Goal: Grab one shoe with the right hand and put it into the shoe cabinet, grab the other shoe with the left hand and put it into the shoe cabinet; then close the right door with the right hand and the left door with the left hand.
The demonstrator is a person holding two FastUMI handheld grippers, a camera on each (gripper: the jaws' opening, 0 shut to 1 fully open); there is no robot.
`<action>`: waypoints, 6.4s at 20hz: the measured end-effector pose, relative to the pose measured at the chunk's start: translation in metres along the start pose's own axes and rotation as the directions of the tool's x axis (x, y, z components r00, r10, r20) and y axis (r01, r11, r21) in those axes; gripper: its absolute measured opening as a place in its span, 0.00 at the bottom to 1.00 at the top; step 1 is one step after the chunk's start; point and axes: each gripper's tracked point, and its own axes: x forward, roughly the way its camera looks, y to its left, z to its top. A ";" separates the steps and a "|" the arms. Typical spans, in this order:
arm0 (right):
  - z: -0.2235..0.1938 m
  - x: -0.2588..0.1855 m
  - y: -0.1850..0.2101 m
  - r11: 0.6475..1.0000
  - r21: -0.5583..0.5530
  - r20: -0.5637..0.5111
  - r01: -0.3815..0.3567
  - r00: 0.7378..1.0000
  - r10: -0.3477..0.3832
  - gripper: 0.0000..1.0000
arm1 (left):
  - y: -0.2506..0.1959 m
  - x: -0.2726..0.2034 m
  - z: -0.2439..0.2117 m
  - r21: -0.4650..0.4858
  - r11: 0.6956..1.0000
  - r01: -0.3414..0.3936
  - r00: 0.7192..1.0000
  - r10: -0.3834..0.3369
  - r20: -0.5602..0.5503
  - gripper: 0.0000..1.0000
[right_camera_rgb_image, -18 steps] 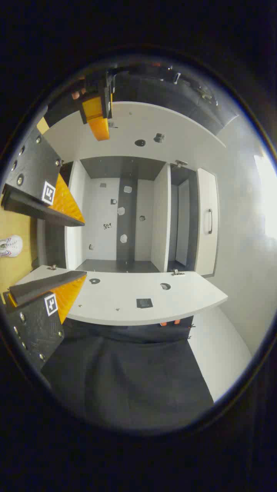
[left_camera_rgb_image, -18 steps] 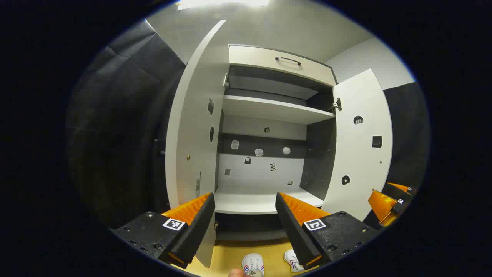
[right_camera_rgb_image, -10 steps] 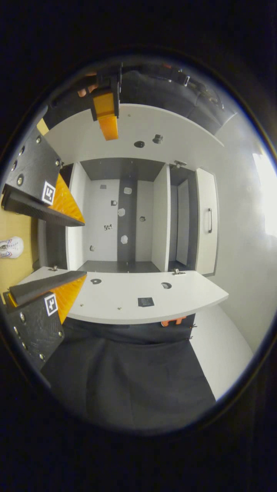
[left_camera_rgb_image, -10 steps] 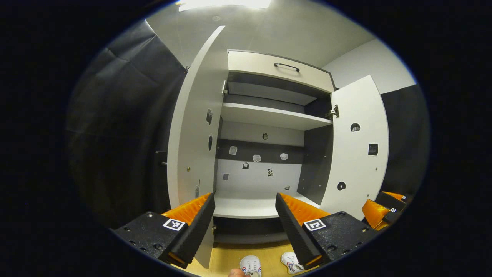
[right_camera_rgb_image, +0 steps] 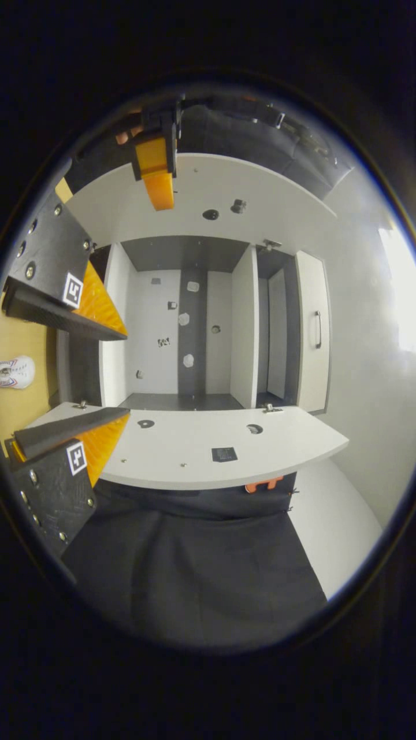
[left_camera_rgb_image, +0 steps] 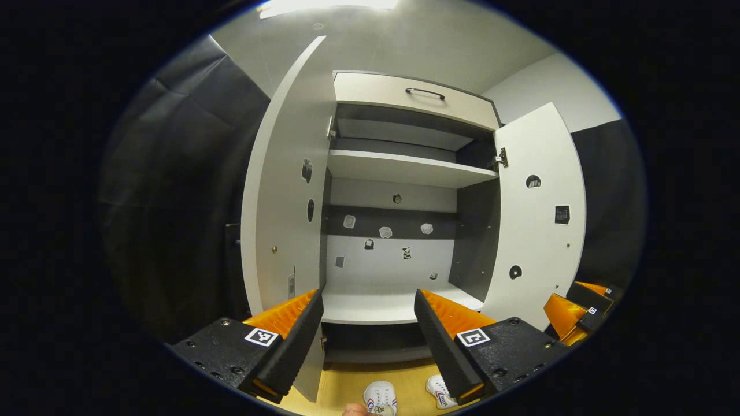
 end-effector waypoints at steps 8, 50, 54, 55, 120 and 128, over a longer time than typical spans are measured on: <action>-0.181 0.025 0.009 0.999 -0.015 -0.397 -0.052 0.917 0.042 0.69 | 0.027 0.001 -0.011 -0.007 0.997 -0.076 0.997 0.076 -0.023 0.96; -0.424 0.010 0.009 0.994 0.078 -0.813 -0.076 0.572 0.108 0.00 | 0.037 0.006 -0.019 0.000 0.989 -0.146 0.989 0.146 -0.018 0.95; -0.352 0.022 0.023 0.988 0.127 -0.730 -0.089 0.666 0.154 0.00 | 0.037 0.005 -0.020 -0.001 0.991 -0.135 0.991 0.135 -0.020 0.95; -0.330 0.027 0.028 0.985 0.143 -0.700 -0.093 0.694 0.168 0.00 | 0.037 0.005 -0.021 -0.002 0.991 -0.134 0.991 0.134 -0.019 0.94; 0.119 0.089 0.019 0.984 0.031 -0.011 -0.178 0.984 0.178 0.37 | -0.010 0.036 -0.212 0.058 0.998 0.015 0.941 0.005 -0.339 0.94; 0.156 0.045 -0.015 0.997 0.009 0.054 -0.079 0.995 0.079 0.37 | 0.002 0.025 -0.363 0.019 0.998 0.066 0.795 -0.041 -0.606 0.95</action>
